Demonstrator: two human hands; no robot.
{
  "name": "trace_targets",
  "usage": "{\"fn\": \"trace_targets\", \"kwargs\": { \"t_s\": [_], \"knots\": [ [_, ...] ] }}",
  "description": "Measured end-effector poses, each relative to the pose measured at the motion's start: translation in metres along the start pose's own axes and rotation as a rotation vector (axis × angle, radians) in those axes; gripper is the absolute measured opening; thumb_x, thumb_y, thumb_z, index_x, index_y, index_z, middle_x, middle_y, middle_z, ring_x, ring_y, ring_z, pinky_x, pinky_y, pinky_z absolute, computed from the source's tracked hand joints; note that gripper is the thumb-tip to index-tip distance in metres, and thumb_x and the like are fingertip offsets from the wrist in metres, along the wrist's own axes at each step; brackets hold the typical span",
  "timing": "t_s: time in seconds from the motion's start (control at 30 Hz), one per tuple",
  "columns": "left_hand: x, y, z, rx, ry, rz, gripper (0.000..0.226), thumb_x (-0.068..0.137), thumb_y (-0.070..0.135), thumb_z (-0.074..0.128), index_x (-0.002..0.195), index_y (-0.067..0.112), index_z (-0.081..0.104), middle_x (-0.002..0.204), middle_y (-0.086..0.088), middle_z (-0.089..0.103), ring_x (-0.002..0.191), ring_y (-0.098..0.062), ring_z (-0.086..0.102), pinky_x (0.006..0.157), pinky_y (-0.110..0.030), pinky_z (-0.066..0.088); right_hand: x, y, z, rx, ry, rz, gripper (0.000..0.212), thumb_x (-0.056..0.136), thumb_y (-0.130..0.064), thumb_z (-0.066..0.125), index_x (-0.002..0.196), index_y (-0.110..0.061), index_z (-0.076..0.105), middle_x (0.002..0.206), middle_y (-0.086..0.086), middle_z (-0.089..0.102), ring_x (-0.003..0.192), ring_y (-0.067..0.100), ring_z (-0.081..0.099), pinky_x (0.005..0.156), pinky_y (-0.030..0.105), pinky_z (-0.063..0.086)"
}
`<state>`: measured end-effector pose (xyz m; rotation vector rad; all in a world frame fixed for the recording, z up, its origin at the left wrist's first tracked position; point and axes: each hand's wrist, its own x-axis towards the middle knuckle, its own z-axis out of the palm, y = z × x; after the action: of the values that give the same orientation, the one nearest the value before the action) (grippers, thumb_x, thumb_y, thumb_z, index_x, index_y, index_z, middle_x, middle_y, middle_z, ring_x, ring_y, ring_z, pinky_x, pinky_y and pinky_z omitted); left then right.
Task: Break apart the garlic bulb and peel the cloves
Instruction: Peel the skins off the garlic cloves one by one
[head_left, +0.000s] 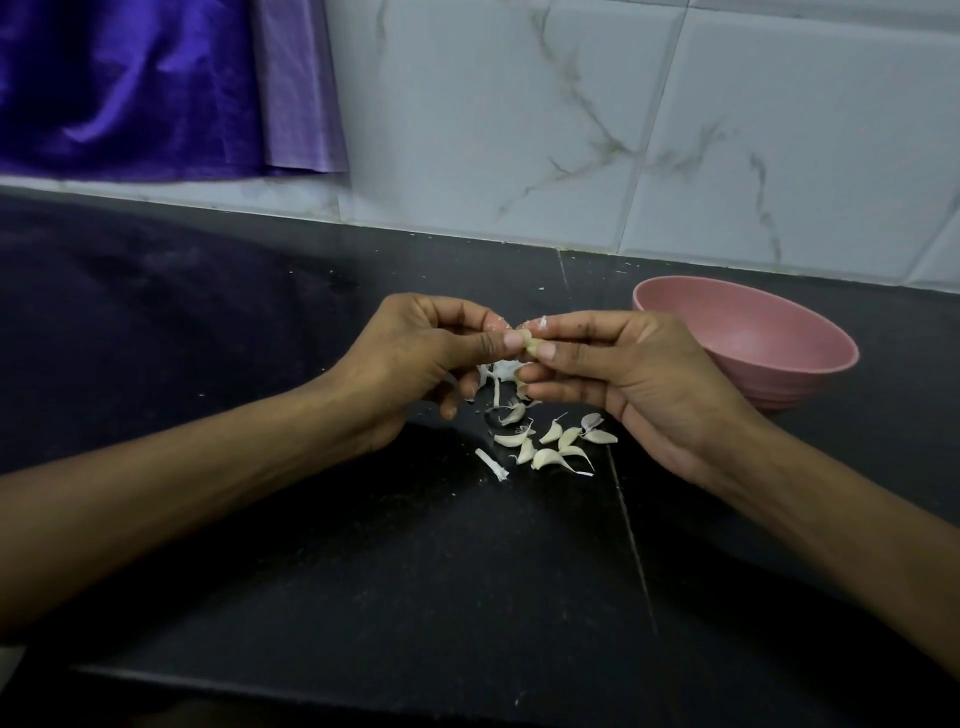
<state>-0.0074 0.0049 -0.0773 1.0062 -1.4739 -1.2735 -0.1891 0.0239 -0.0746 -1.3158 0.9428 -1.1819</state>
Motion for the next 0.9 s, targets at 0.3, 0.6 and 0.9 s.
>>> {"fn": "trace_targets", "kwargs": {
  "t_s": [0.3,0.6,0.9],
  "knots": [
    [-0.0006,0.0004,0.0005,0.005,-0.014,0.015,0.017,0.079,0.015,0.073,0.085,0.001,0.065,0.062,0.002,0.063,0.038,-0.009,0.044,0.033,-0.018,0.033,-0.0015,0.0025,0.0023,-0.05,0.031,-0.064,0.02,0.071,-0.001,0.073,0.092,-0.001,0.072,0.078,0.017,0.073,0.074,0.025,0.073,0.068,0.028,0.061],
    [-0.0005,-0.0048,0.001,0.1,-0.002,0.095,0.014,0.082,0.016,0.073,0.081,0.003,0.067,0.064,-0.01,0.058,0.039,-0.013,0.044,0.032,-0.019,0.034,-0.0011,0.0023,0.004,-0.29,0.1,-0.205,0.012,0.08,0.003,0.075,0.091,-0.003,0.075,0.079,0.012,0.075,0.071,0.023,0.074,0.067,0.028,0.061],
    [-0.0035,-0.002,0.0025,0.085,-0.031,0.133,0.018,0.081,0.021,0.071,0.082,0.004,0.065,0.057,0.002,0.061,0.037,-0.01,0.043,0.032,-0.019,0.035,0.0009,0.0035,-0.0001,-0.442,0.13,-0.27,0.01,0.081,-0.005,0.077,0.088,-0.012,0.077,0.075,0.002,0.076,0.068,0.017,0.074,0.065,0.025,0.059]
  ]
}}
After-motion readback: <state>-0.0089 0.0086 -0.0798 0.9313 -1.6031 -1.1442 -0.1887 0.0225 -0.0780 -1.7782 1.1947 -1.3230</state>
